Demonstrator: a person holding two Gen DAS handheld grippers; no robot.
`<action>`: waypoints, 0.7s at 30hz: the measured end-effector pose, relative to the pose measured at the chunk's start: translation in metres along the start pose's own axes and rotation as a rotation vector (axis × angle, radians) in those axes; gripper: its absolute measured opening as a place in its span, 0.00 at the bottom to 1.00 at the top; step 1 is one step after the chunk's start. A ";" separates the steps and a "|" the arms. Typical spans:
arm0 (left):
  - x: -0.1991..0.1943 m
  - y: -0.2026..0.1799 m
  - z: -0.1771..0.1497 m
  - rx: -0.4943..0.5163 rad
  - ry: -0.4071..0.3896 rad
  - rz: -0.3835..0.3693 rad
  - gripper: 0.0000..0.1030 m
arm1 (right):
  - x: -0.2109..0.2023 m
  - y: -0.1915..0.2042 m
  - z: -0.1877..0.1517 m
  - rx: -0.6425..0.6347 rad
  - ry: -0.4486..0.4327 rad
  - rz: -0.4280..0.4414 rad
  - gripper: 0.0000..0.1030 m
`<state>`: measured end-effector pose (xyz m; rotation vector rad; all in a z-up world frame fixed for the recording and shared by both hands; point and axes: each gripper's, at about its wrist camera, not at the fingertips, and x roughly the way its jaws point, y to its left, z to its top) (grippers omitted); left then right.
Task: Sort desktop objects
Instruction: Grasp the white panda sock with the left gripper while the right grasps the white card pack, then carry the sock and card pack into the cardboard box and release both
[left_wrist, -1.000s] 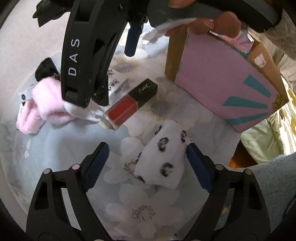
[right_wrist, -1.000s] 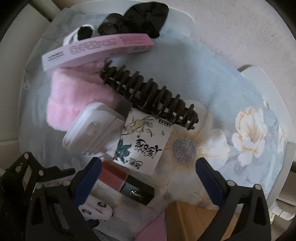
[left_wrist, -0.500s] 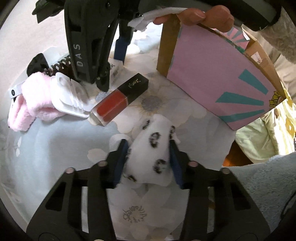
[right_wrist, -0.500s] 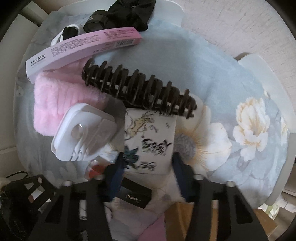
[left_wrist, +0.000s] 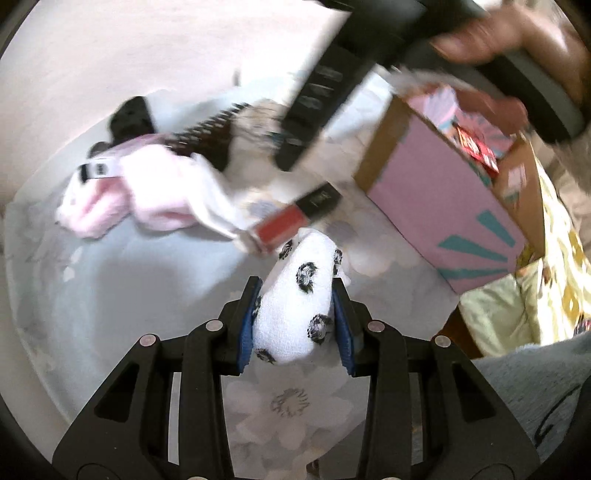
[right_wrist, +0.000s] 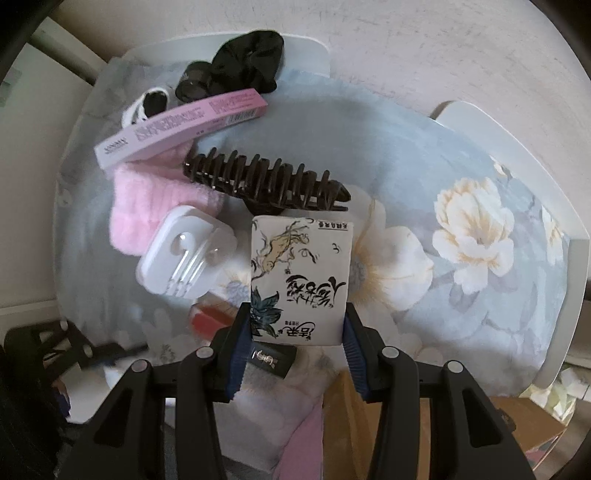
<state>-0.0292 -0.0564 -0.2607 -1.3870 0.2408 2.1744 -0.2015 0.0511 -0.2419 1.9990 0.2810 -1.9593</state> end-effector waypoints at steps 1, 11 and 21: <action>-0.006 0.004 0.002 -0.017 -0.007 0.005 0.33 | -0.004 0.000 -0.002 -0.003 -0.002 0.000 0.42; -0.065 0.009 0.032 -0.091 -0.074 0.103 0.33 | -0.070 0.003 -0.011 -0.014 -0.087 0.010 0.42; -0.099 -0.042 0.090 -0.057 -0.128 0.170 0.33 | -0.118 -0.033 -0.041 -0.036 -0.188 -0.049 0.42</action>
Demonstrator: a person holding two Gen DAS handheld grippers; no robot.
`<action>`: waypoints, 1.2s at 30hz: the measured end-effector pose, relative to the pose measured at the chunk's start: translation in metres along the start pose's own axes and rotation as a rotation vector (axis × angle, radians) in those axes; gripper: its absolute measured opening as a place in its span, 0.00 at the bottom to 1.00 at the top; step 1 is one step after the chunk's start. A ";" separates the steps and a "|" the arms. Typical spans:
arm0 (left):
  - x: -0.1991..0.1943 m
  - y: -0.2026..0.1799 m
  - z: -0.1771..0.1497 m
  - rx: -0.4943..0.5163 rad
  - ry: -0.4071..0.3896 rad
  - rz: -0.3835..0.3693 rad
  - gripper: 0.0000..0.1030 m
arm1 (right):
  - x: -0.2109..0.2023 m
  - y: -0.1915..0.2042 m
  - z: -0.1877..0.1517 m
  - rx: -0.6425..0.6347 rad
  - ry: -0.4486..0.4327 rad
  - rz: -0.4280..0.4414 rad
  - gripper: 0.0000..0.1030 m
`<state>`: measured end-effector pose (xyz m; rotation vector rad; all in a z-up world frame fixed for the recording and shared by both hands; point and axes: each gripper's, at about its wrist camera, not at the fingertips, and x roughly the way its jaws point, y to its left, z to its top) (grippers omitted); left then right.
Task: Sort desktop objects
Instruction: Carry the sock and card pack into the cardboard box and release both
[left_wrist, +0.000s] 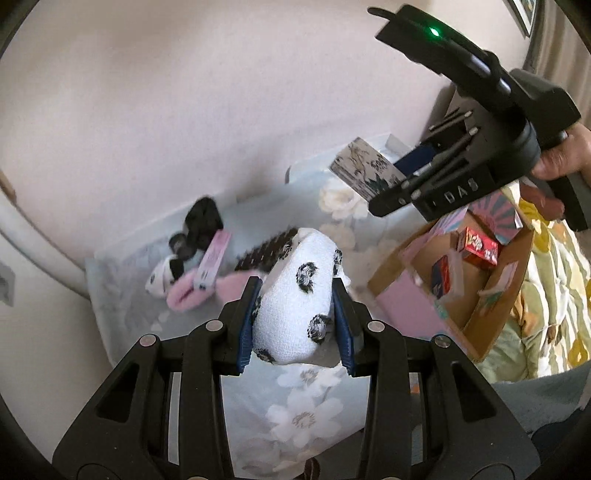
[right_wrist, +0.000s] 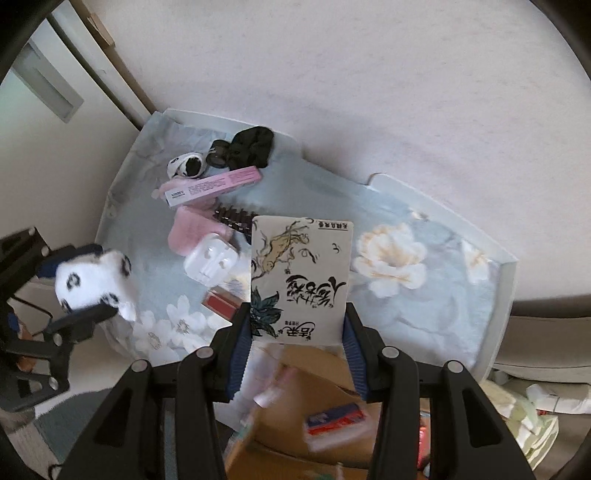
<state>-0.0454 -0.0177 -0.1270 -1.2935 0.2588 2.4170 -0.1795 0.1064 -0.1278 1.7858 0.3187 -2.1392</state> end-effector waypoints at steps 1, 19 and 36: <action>-0.003 -0.006 0.005 0.009 -0.003 0.005 0.33 | -0.001 -0.004 -0.005 0.001 -0.005 -0.005 0.42; 0.027 -0.144 0.067 0.154 0.034 -0.109 0.33 | -0.040 -0.089 -0.118 0.068 -0.012 -0.094 0.42; 0.089 -0.218 0.056 0.182 0.152 -0.119 0.33 | -0.007 -0.133 -0.199 0.133 0.056 -0.054 0.42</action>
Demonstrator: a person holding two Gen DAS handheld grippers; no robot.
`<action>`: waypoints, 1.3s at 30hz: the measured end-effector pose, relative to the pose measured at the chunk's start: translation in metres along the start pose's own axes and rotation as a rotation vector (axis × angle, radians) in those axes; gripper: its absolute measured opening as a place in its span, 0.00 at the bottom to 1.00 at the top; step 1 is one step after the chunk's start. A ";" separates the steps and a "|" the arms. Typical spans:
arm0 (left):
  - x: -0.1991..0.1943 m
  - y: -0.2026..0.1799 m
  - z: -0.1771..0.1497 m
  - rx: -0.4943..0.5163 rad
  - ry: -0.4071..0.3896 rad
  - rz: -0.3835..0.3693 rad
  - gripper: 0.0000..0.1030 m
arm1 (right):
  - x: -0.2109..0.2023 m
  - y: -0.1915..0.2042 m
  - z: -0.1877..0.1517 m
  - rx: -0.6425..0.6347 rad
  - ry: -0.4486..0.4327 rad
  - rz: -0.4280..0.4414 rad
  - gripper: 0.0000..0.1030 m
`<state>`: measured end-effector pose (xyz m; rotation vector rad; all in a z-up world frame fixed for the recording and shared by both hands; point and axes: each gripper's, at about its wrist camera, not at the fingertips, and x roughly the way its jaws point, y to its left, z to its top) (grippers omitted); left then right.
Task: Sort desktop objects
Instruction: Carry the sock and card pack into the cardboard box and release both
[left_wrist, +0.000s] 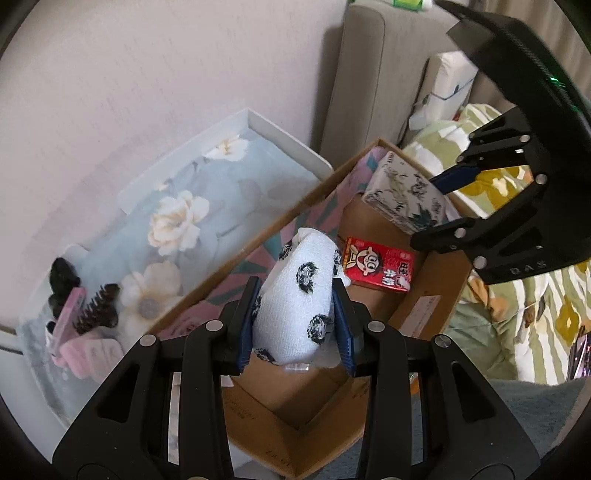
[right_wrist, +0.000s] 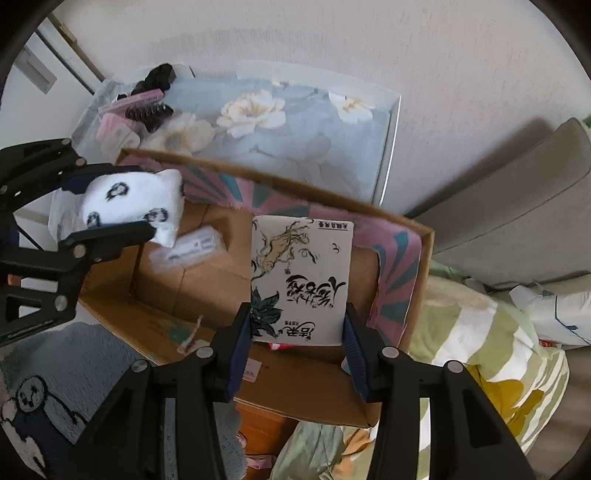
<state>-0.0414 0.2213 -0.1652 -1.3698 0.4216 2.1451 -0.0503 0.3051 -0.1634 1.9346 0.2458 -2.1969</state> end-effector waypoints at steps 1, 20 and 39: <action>0.004 -0.001 -0.001 -0.001 0.009 0.008 0.33 | 0.002 0.001 -0.002 -0.010 0.003 -0.003 0.42; 0.031 -0.010 -0.014 -0.036 0.086 0.027 0.33 | 0.031 0.009 -0.018 -0.113 0.052 0.091 0.42; -0.004 0.008 -0.016 -0.098 0.041 0.015 1.00 | 0.007 0.003 -0.015 -0.135 -0.063 0.153 0.99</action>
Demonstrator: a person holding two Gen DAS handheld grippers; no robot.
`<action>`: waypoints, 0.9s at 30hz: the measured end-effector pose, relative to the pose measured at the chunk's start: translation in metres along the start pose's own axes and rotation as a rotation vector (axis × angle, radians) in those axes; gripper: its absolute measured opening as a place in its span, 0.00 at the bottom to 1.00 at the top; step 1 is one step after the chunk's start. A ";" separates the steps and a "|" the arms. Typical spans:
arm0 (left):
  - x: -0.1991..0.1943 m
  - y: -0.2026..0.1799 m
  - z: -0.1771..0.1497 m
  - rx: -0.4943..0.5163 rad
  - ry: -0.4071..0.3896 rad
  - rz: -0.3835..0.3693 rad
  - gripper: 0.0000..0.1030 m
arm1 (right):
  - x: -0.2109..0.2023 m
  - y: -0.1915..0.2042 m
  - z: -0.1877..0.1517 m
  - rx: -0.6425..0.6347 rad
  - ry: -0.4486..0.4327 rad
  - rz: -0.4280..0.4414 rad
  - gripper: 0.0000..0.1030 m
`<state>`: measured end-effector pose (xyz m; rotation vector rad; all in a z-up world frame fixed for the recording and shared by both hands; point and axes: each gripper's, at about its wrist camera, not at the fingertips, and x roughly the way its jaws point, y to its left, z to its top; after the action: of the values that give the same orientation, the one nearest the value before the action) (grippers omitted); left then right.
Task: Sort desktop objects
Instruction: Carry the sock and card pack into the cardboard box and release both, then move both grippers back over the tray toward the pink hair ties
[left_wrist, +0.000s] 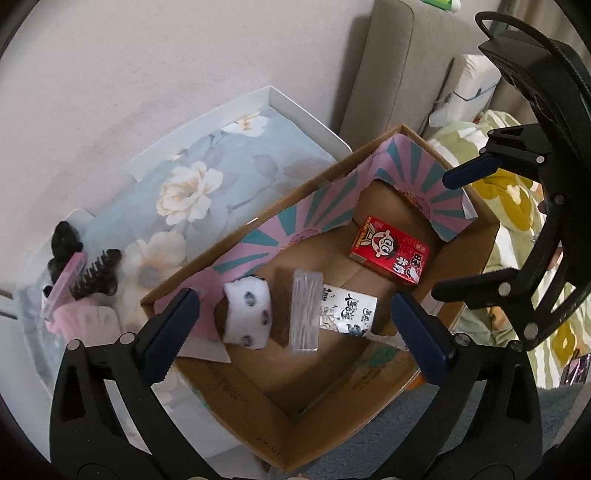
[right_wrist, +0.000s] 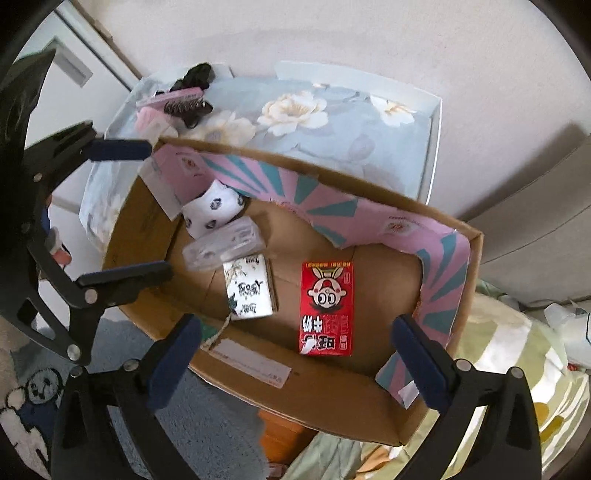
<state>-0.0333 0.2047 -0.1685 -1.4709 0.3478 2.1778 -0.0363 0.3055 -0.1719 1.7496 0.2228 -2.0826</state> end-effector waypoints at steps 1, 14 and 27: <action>-0.002 0.002 0.000 -0.003 -0.006 -0.002 1.00 | 0.000 -0.001 0.002 0.001 -0.005 0.004 0.99; -0.024 0.038 -0.008 -0.099 0.002 0.097 1.00 | 0.006 0.008 0.008 0.003 0.101 -0.094 0.99; -0.059 0.108 -0.038 -0.228 -0.046 0.178 1.00 | -0.010 0.014 0.016 -0.009 0.070 -0.101 0.99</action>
<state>-0.0417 0.0805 -0.1349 -1.5581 0.2284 2.4571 -0.0436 0.2891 -0.1575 1.8428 0.3464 -2.0880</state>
